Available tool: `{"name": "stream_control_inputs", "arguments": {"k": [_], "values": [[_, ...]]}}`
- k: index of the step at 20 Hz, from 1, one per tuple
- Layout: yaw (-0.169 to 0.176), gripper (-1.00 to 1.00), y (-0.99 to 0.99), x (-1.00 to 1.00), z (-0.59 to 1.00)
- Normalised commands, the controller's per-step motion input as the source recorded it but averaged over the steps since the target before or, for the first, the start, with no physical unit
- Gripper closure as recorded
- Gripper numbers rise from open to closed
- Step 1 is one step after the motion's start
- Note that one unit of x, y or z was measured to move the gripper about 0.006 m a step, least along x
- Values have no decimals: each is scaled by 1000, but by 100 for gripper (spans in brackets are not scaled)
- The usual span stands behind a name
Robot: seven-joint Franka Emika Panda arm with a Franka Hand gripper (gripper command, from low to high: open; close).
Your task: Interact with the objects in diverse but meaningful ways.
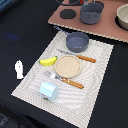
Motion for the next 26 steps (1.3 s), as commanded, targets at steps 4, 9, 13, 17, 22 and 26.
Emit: {"name": "stream_control_inputs", "arguments": {"k": [4, 9, 13, 17, 22, 26], "values": [[-22, 100, 574, 678, 241], [-11, 100, 606, 607, 273], [-11, -100, 538, 531, 171], [-7, -100, 506, 494, 98], [-15, -100, 454, 426, 527], [-60, -100, -234, 98, 890]]}}
